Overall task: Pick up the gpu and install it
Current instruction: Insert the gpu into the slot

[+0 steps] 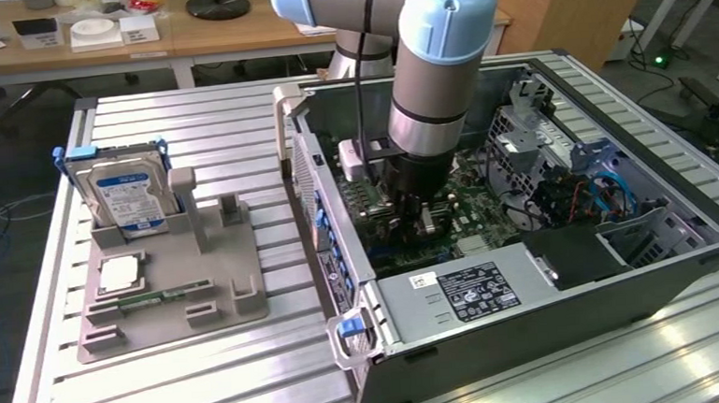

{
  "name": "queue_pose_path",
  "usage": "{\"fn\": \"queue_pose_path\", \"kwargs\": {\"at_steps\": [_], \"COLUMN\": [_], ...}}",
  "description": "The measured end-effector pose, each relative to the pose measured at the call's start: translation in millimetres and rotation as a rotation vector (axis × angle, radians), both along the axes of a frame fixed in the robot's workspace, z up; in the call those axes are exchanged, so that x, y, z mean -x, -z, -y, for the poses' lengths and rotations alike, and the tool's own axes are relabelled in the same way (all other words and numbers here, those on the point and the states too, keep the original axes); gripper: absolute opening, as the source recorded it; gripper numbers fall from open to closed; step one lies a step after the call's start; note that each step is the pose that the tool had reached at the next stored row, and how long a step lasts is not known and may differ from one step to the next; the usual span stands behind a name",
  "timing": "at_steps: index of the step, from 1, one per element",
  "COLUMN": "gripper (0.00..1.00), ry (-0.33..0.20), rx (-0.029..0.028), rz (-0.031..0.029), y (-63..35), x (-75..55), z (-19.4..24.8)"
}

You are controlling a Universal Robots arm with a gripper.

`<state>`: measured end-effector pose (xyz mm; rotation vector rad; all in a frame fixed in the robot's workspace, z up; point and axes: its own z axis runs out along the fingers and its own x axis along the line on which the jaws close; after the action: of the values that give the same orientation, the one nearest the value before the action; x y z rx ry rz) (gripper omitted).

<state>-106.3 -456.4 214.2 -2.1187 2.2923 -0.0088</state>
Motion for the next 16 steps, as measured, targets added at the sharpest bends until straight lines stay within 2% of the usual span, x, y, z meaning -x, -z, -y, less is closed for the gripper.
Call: {"fn": "queue_pose_path", "kwargs": {"at_steps": [2, 3, 4, 16], "gripper": [0.29, 0.35, 0.35, 0.35], "ry": [0.000, -0.001, -0.001, -0.001], "rx": [0.0016, 0.0022, 0.0020, 0.0022], "rz": [0.0011, 0.0013, 0.0025, 0.0227], "y": [-0.5, -1.3, -2.8, -41.1], "x": [-0.2, -0.4, -0.5, 0.3], "z": [0.1, 0.3, 0.3, 0.2]}}
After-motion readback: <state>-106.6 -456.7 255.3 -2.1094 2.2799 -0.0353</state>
